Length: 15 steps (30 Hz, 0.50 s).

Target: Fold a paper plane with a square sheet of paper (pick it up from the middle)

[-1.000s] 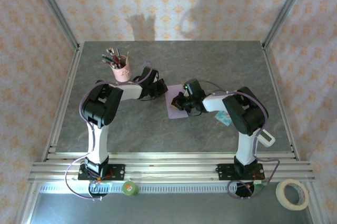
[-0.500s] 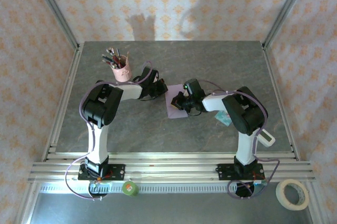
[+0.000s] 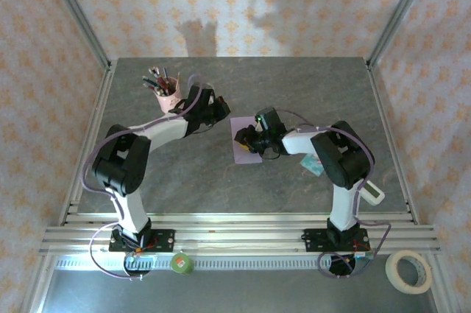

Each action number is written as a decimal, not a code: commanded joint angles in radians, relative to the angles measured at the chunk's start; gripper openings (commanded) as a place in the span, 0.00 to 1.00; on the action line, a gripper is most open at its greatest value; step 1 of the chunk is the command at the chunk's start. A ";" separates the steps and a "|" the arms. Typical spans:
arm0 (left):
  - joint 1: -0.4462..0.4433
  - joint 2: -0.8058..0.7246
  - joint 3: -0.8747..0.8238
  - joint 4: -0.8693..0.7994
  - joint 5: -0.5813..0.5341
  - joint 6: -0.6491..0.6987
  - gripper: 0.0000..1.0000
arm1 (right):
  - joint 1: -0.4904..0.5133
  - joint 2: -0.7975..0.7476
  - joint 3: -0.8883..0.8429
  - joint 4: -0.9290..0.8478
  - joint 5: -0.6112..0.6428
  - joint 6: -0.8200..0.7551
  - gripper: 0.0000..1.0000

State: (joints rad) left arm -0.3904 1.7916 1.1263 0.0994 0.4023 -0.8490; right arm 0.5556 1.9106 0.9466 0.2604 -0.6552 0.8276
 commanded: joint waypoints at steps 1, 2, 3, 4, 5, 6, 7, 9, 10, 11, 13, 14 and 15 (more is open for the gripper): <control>0.004 -0.015 -0.068 0.036 0.003 -0.029 0.03 | 0.002 0.044 -0.008 -0.068 0.036 -0.013 0.36; 0.002 -0.019 -0.084 0.050 0.021 -0.036 0.03 | 0.001 0.045 -0.007 -0.075 0.036 -0.014 0.36; -0.001 -0.021 -0.098 0.063 0.035 -0.042 0.03 | 0.002 0.048 -0.007 -0.080 0.039 -0.016 0.35; -0.006 -0.021 -0.109 0.072 0.045 -0.046 0.02 | 0.001 0.048 -0.006 -0.084 0.042 -0.016 0.33; -0.013 -0.020 -0.117 0.078 0.054 -0.048 0.00 | 0.000 0.049 -0.007 -0.089 0.045 -0.018 0.30; -0.021 -0.016 -0.124 0.081 0.058 -0.048 0.00 | 0.000 0.050 -0.004 -0.098 0.049 -0.019 0.27; -0.029 -0.012 -0.126 0.079 0.061 -0.048 0.00 | 0.000 0.051 -0.001 -0.108 0.054 -0.022 0.24; -0.044 -0.003 -0.135 0.076 0.066 -0.047 0.00 | 0.000 0.053 0.007 -0.128 0.063 -0.030 0.17; -0.049 0.001 -0.139 0.076 0.067 -0.048 0.00 | 0.000 0.054 0.007 -0.134 0.066 -0.032 0.15; -0.056 0.006 -0.142 0.074 0.069 -0.047 0.00 | 0.000 0.054 0.009 -0.137 0.068 -0.033 0.13; -0.071 0.020 -0.141 0.069 0.081 -0.038 0.00 | 0.000 0.055 0.013 -0.149 0.071 -0.037 0.09; -0.077 0.029 -0.139 0.061 0.086 -0.035 0.00 | 0.000 0.057 0.019 -0.156 0.073 -0.038 0.08; -0.086 0.036 -0.137 0.054 0.087 -0.028 0.00 | 0.000 0.061 0.024 -0.166 0.075 -0.043 0.06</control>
State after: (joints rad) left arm -0.4599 1.7969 0.9974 0.1474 0.4664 -0.8886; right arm 0.5549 1.9270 0.9634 0.2008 -0.6300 0.8070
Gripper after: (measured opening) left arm 0.062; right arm 0.069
